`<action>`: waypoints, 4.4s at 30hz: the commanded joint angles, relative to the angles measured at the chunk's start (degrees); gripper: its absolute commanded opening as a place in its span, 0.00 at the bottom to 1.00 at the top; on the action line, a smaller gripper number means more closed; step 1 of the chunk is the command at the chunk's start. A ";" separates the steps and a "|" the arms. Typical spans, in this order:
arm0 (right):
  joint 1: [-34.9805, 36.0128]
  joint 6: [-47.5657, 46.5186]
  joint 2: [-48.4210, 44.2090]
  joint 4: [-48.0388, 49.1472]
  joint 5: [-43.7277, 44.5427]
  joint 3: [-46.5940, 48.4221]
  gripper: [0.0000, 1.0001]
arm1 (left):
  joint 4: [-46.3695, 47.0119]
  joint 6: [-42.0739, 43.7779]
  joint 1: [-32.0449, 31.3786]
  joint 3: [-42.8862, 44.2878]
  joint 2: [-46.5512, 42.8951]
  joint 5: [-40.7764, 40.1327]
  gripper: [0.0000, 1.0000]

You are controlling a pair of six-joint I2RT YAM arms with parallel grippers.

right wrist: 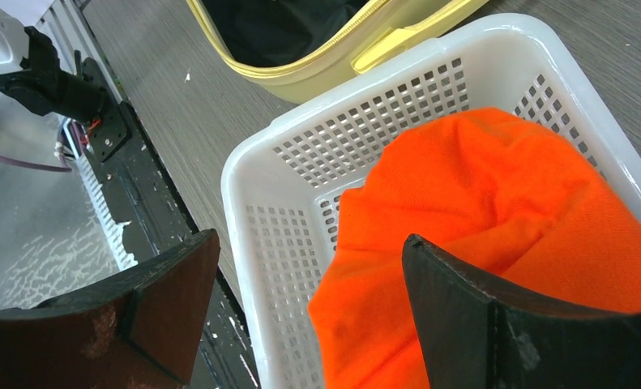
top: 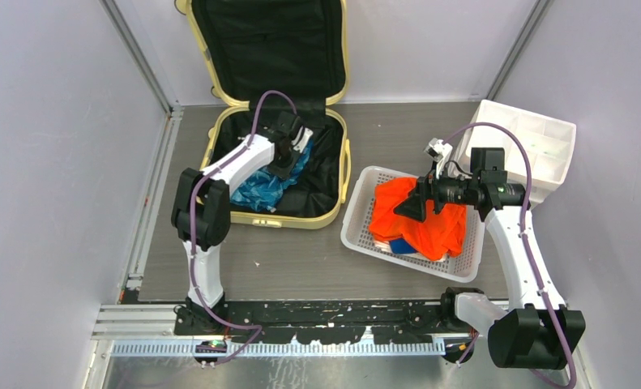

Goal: Open, take out, and arrange the luggage
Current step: Pick up the clothes from the luggage.

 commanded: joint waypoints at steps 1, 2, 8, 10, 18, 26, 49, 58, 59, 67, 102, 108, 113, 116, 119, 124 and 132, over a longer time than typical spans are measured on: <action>0.26 -0.58 0.20 1.09 0.16 0.09 0.88 | -1.76 1.01 0.26 3.30 -3.70 -1.17 0.15; 0.26 -0.59 0.19 1.07 0.17 0.09 0.88 | -1.70 1.30 0.25 3.27 -4.55 -1.25 0.13; 0.26 -0.81 0.28 1.13 0.26 0.00 0.88 | 0.64 4.77 0.50 0.43 -12.02 1.08 0.07; 0.26 -0.80 0.45 1.09 0.33 0.00 0.88 | 0.98 5.82 0.97 -0.16 -13.59 3.03 0.06; 0.26 -0.87 0.63 1.19 0.27 -0.17 0.88 | 0.53 6.30 2.93 -0.19 -15.29 7.56 0.05; 0.26 -1.05 0.61 1.09 0.24 -0.22 0.88 | 0.51 3.40 5.29 1.91 -17.86 16.14 0.03; 0.26 -1.14 0.77 1.26 -0.70 -0.53 0.88 | 18.70 -22.40 22.12 2.78 -21.97 47.43 0.00; 0.26 -1.08 0.93 1.26 -0.77 -0.53 0.88 | 15.06 -21.83 22.21 4.39 -19.31 49.29 0.00; 0.26 -1.11 1.01 1.29 -0.79 -0.58 0.88 | 15.31 -22.34 22.24 4.33 -19.39 49.42 0.00; 0.35 -1.52 1.01 4.04 -6.02 -2.40 0.88 | 24.56 -34.03 22.21 0.79 -21.82 47.36 0.00; 37.22 44.03 52.51 37.73 18.56 52.92 0.88 | 39.83 -62.08 21.27 -5.02 -29.15 41.51 0.00; 37.42 43.51 52.59 35.85 15.91 56.22 0.88 | 41.42 -63.36 21.19 -5.27 -29.87 41.16 0.01; 37.40 45.39 50.86 36.94 14.37 56.33 0.89 | 47.25 -68.62 20.78 -8.26 -30.29 39.68 0.00; 37.38 45.11 51.13 35.79 16.18 58.14 0.90 | 51.57 -73.48 20.03 -9.78 -30.15 38.85 0.00; 37.42 43.67 51.52 33.80 17.20 60.74 0.91 | 51.99 -74.94 18.87 -8.27 -29.52 39.20 0.01; 37.45 41.18 51.87 31.40 18.20 63.95 0.91 | 51.80 -77.28 17.17 -7.10 -29.58 37.89 0.01; 37.52 34.05 51.24 25.26 25.69 67.06 0.90 | 49.33 -83.73 14.39 -7.21 -30.86 31.80 0.01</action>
